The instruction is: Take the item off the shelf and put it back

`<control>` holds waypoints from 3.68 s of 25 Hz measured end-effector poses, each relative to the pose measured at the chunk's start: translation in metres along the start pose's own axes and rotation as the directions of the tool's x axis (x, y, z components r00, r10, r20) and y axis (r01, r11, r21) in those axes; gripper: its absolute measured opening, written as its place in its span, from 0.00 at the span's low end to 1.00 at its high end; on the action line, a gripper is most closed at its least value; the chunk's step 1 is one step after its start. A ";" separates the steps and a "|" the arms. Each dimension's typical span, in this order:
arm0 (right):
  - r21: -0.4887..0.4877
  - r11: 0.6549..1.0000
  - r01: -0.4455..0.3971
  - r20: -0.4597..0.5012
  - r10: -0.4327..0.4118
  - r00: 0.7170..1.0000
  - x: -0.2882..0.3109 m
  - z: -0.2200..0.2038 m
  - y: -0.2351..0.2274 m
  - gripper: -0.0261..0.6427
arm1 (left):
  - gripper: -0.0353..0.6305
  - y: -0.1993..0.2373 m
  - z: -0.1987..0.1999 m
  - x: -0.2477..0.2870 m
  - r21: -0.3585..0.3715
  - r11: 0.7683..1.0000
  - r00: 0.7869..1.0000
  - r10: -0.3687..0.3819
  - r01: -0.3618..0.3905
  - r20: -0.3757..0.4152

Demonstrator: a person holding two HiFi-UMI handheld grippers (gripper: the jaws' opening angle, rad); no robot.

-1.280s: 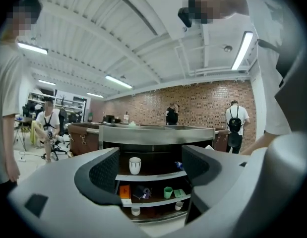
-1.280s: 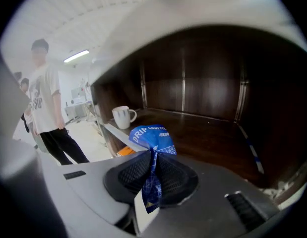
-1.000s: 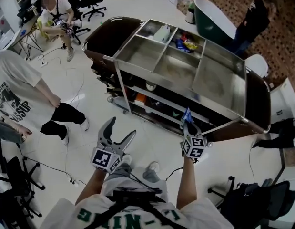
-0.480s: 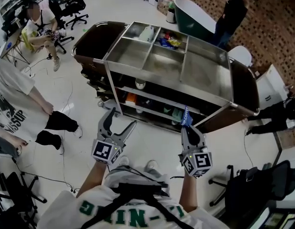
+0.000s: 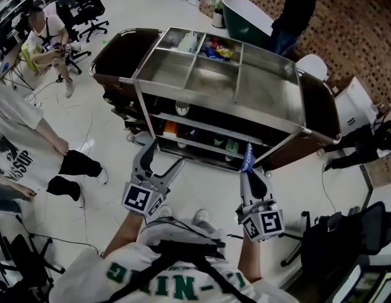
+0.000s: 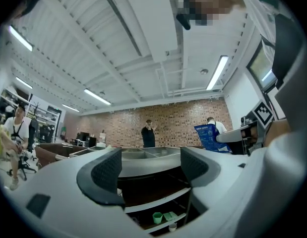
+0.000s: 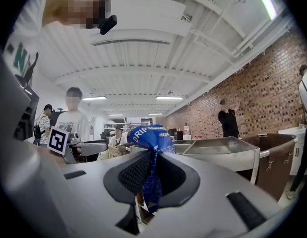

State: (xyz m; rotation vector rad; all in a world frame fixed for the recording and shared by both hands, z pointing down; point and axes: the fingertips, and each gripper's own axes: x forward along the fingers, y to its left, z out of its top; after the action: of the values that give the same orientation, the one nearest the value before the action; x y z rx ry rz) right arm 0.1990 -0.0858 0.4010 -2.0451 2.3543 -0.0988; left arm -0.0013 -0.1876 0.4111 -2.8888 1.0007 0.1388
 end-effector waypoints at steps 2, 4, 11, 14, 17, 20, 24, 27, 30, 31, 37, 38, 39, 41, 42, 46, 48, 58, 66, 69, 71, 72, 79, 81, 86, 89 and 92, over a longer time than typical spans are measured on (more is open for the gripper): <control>-0.006 1.000 0.001 0.006 -0.001 1.000 -0.001 0.002 0.001 0.12 | 0.59 0.001 0.002 -0.002 0.009 1.000 1.000 0.003 -0.003 0.008; -0.011 1.000 -0.001 0.007 0.002 1.000 0.000 0.003 0.002 0.12 | 0.60 0.003 0.005 -0.003 0.005 1.000 1.000 0.009 -0.009 0.023; -0.020 0.999 -0.025 -0.005 0.025 1.000 0.004 0.001 0.014 0.12 | 0.60 0.009 0.002 -0.010 0.009 1.000 1.000 0.026 -0.027 0.010; -0.021 0.999 -0.030 -0.011 0.030 1.000 0.006 0.000 0.017 0.12 | 0.60 0.010 0.001 -0.012 0.013 1.000 1.000 0.029 -0.029 0.003; -0.017 0.999 -0.033 -0.020 0.032 0.999 0.007 -0.003 0.017 0.12 | 0.60 0.010 -0.001 -0.012 0.015 0.999 1.000 0.031 -0.031 -0.003; -0.012 0.999 -0.032 -0.027 0.031 0.999 0.008 -0.009 0.015 0.12 | 0.60 0.011 -0.006 -0.010 0.018 0.999 0.999 0.032 -0.032 -0.007; -0.001 1.000 -0.023 -0.032 0.023 0.999 0.010 -0.013 0.013 0.12 | 0.60 0.013 -0.010 -0.010 0.016 0.999 0.999 0.035 -0.034 -0.015; 0.009 1.000 -0.021 -0.031 0.021 0.999 0.012 -0.015 0.012 0.12 | 0.60 0.013 -0.011 -0.010 0.020 0.999 0.999 0.031 -0.031 -0.022; 0.011 1.000 -0.028 -0.030 0.029 0.999 0.015 -0.017 0.012 0.12 | 0.60 0.012 -0.014 -0.010 0.022 0.999 0.999 0.033 -0.032 -0.024; 0.010 0.999 -0.031 -0.029 0.032 0.999 0.016 -0.017 0.011 0.12 | 0.60 0.013 -0.014 -0.009 0.022 0.999 0.999 0.034 -0.034 -0.024; 0.005 0.998 -0.061 -0.039 0.061 0.997 0.028 -0.022 0.016 0.12 | 0.60 0.020 -0.018 -0.009 0.027 0.998 0.998 0.050 -0.050 -0.025; 0.004 0.998 -0.066 -0.041 0.067 0.997 0.031 -0.023 0.017 0.12 | 0.60 0.021 -0.019 -0.009 0.025 0.998 0.998 0.054 -0.053 -0.026; 0.003 0.997 -0.072 -0.044 0.072 0.996 0.033 -0.024 0.018 0.12 | 0.60 0.023 -0.020 -0.008 0.024 0.998 0.998 0.056 -0.055 -0.028; 0.005 0.997 -0.083 -0.049 0.083 0.995 0.038 -0.026 0.020 0.12 | 0.60 0.025 -0.022 -0.007 0.023 0.998 0.998 0.060 -0.060 -0.031; 0.006 0.996 -0.088 -0.052 0.088 0.995 0.040 -0.028 0.021 0.12 | 0.60 0.026 -0.023 -0.007 0.022 0.998 0.998 0.063 -0.062 -0.032; 0.012 0.995 -0.100 -0.062 0.100 0.993 0.047 -0.034 0.023 0.12 | 0.60 0.032 -0.028 -0.008 0.018 0.997 0.996 0.074 -0.073 -0.040; 0.014 0.995 -0.101 -0.066 0.102 0.993 0.050 -0.036 0.022 0.12 | 0.60 0.034 -0.031 -0.007 0.016 0.997 0.996 0.076 -0.076 -0.045; 0.031 0.995 -0.099 -0.098 0.102 0.990 0.064 -0.052 0.016 0.12 | 0.60 0.041 -0.036 0.008 -0.007 0.998 0.996 0.067 -0.067 -0.055; 0.037 0.994 -0.106 -0.130 0.110 0.985 0.076 -0.117 0.010 0.12 | 0.60 0.042 -0.080 0.018 -0.005 0.999 0.997 0.044 -0.044 -0.067; 0.047 0.993 -0.104 -0.123 0.109 0.986 0.086 -0.168 0.005 0.12 | 0.60 0.045 -0.117 0.020 -0.029 0.998 0.997 0.047 -0.049 -0.063; 0.056 0.993 -0.107 -0.128 0.113 0.985 0.095 -0.212 0.000 0.12 | 0.60 0.050 -0.151 0.023 -0.033 0.998 0.997 0.055 -0.057 -0.060; 0.062 0.992 -0.107 -0.136 0.114 0.984 0.099 -0.236 -0.003 0.12 | 0.59 0.052 -0.171 0.024 -0.028 0.998 0.997 0.056 -0.058 -0.058; -0.005 0.995 -0.103 -0.277 0.098 0.956 0.153 -0.425 -0.034 0.12 | 0.59 0.074 -0.314 0.041 -0.031 0.996 0.996 0.077 -0.079 -0.054; -0.053 0.993 -0.106 -0.335 0.082 0.939 0.181 -0.472 -0.045 0.12 | 0.59 0.078 -0.346 0.043 -0.029 0.996 0.995 0.082 -0.084 -0.061; -0.169 0.981 -0.098 -0.452 0.012 0.892 0.264 -0.562 -0.079 0.13 | 0.59 0.080 -0.396 0.037 -0.036 0.995 0.991 0.089 -0.092 -0.096; -0.240 0.963 -0.121 -0.507 -0.018 0.861 0.305 -0.599 -0.091 0.13 | 0.59 0.084 -0.412 0.028 -0.034 0.994 0.988 0.101 -0.105 -0.117; -0.269 0.956 -0.118 -0.549 -0.051 0.834 0.329 -0.630 -0.107 0.14 | 0.59 0.091 -0.422 0.015 -0.028 0.991 0.983 0.124 -0.129 -0.136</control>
State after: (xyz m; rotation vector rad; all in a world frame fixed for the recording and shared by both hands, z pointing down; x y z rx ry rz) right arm 0.2220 -0.4054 1.0443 -2.3625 2.8911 -0.4213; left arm -0.0207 -0.3130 0.8242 -2.8999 1.2176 -0.0296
